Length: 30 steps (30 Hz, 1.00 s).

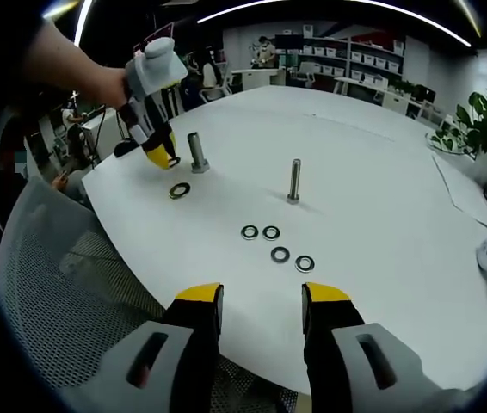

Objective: Place the washer onto the threaded stud by aligning its center hole with the stud, sliding it down to the base, and recovering from edge contact or off-axis alignment until the washer reaches the visible bottom stop.

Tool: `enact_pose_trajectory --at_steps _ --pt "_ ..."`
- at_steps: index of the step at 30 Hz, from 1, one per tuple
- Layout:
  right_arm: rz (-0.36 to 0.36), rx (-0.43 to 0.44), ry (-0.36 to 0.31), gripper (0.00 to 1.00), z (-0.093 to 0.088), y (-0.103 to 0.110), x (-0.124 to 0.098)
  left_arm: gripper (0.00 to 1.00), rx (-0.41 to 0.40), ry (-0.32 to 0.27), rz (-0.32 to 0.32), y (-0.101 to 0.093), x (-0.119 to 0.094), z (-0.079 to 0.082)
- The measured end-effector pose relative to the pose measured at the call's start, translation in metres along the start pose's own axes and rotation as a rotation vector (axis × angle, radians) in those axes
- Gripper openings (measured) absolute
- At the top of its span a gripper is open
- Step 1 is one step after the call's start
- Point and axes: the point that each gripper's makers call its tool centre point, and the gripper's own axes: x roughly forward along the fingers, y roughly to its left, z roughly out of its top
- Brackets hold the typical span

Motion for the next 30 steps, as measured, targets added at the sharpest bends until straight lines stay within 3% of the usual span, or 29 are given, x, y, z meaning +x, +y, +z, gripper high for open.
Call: enact_pose_trajectory --at_steps 12,19,30 --pt "-0.001 0.003 -0.007 0.39 0.001 0.0 0.0 0.18 -0.044 -0.063 0.007 0.011 -0.029 0.018" --pt "-0.003 0.004 -0.008 0.39 0.001 0.0 0.0 0.18 0.0 -0.08 0.013 0.013 -0.043 0.032" --pt "-0.006 0.008 -0.009 0.39 0.001 -0.001 -0.001 0.18 0.037 -0.092 0.002 0.006 -0.041 0.05"
